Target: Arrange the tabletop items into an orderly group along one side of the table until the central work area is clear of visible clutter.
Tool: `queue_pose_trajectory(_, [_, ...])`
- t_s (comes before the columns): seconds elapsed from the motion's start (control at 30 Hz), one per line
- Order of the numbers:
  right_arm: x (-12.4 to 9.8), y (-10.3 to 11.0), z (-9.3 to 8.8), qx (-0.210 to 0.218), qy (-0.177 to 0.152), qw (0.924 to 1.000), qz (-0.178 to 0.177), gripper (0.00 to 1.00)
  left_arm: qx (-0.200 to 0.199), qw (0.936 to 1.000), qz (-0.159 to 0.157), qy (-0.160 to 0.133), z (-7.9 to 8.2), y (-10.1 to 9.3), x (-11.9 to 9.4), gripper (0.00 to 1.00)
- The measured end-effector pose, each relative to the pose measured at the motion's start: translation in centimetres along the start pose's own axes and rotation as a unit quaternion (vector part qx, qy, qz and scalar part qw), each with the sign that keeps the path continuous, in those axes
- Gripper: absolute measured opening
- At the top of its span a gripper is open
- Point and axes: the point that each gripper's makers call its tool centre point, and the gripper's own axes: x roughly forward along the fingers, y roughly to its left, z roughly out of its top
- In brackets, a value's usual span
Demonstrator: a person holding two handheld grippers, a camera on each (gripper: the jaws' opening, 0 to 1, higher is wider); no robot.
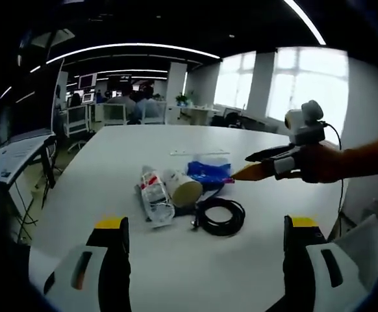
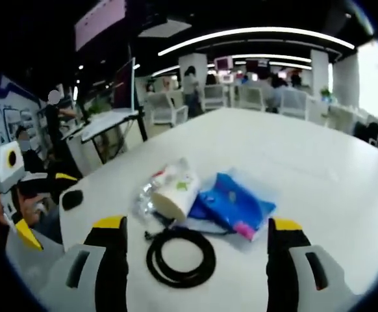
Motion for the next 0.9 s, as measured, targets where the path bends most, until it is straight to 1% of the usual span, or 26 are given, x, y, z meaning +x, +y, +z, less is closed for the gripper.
queue_pose_trajectory(0.17, [2.6, 0.0, 1.1, 0.015, 0.007, 0.9997, 0.019, 0.85, -0.004, 0.9999, 0.001, 0.015, -0.9, 0.8, 0.5, 0.98])
queue_pose_trajectory(0.33, [4.6, 0.3, 2.2, 0.038, 0.009, 0.9986, 0.036, 0.83, -0.024, 0.9996, 0.002, 0.012, -1.1, 1.1, 0.8, 0.98])
queue_pose_trajectory(0.43, [5.7, 0.7, 3.0, 0.044, 0.008, 0.9979, 0.046, 0.83, -0.026, 0.9995, 0.003, 0.016, -1.3, 1.3, 1.1, 0.97])
queue_pose_trajectory(0.6, [7.9, 1.4, 4.1, 0.039, 0.015, 0.9972, 0.062, 0.82, -0.033, 0.9993, 0.007, 0.016, -1.4, 1.6, 1.2, 0.97])
queue_pose_trajectory(0.7, [9.4, 2.0, 5.0, 0.056, 0.016, 0.9950, 0.081, 0.80, -0.035, 0.9991, 0.008, 0.020, -1.7, 1.8, 1.3, 0.97])
queue_pose_trajectory(0.8, [10.6, 2.2, 5.4, 0.061, 0.016, 0.9945, 0.083, 0.79, -0.040, 0.9989, 0.010, 0.023, -2.0, 1.9, 1.3, 0.97])
queue_pose_trajectory(0.9, [11.7, 2.5, 5.3, 0.066, 0.027, 0.9934, 0.090, 0.79, -0.041, 0.9989, 0.009, 0.023, -2.0, 1.9, 1.3, 0.97])
